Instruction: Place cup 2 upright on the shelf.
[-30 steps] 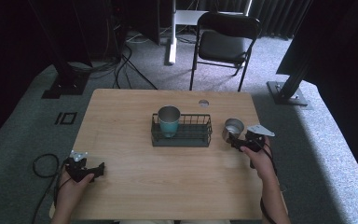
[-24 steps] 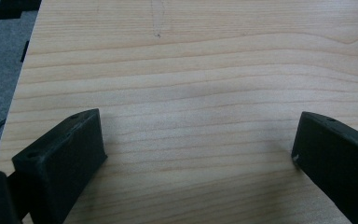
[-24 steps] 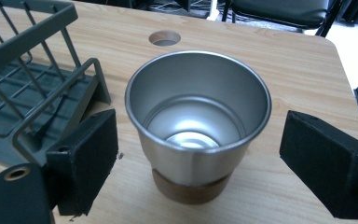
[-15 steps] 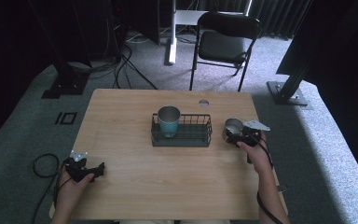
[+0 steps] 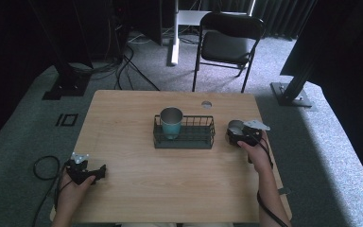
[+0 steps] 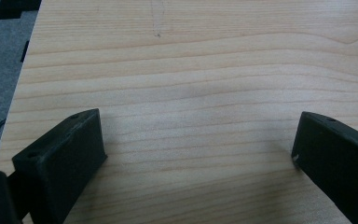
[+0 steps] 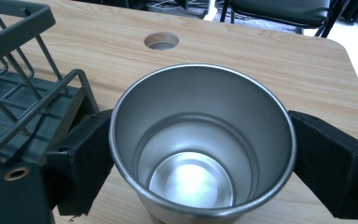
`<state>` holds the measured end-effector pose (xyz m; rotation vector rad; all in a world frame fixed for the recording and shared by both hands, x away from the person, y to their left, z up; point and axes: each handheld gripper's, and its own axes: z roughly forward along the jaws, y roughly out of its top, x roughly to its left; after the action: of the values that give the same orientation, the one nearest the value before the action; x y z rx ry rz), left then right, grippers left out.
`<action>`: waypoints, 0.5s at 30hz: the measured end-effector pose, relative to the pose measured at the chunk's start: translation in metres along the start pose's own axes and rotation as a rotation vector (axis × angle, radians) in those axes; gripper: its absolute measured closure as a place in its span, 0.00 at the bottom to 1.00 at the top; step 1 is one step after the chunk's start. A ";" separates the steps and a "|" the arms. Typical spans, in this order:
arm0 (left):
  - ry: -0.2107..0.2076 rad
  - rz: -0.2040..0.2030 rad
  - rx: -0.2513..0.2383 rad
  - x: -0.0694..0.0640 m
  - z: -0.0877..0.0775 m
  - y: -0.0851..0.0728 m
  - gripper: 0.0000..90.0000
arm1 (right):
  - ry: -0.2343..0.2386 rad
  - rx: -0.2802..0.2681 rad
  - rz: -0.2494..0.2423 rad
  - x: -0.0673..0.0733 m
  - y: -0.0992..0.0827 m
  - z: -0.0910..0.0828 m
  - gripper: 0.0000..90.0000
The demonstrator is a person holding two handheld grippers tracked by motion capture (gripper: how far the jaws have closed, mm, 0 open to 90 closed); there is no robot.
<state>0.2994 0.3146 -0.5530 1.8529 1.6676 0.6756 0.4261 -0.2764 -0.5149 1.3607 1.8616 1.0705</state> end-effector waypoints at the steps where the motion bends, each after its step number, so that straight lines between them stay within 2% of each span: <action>1: 0.000 0.000 0.000 0.000 0.000 0.000 0.03 | 0.000 -0.002 0.001 0.000 0.000 0.001 0.12; 15: 0.000 0.000 0.000 0.000 0.000 0.000 0.03 | 0.000 -0.018 0.025 0.001 0.001 0.003 0.14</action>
<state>0.2994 0.3146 -0.5530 1.8529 1.6676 0.6754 0.4286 -0.2749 -0.5149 1.3775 1.8343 1.0974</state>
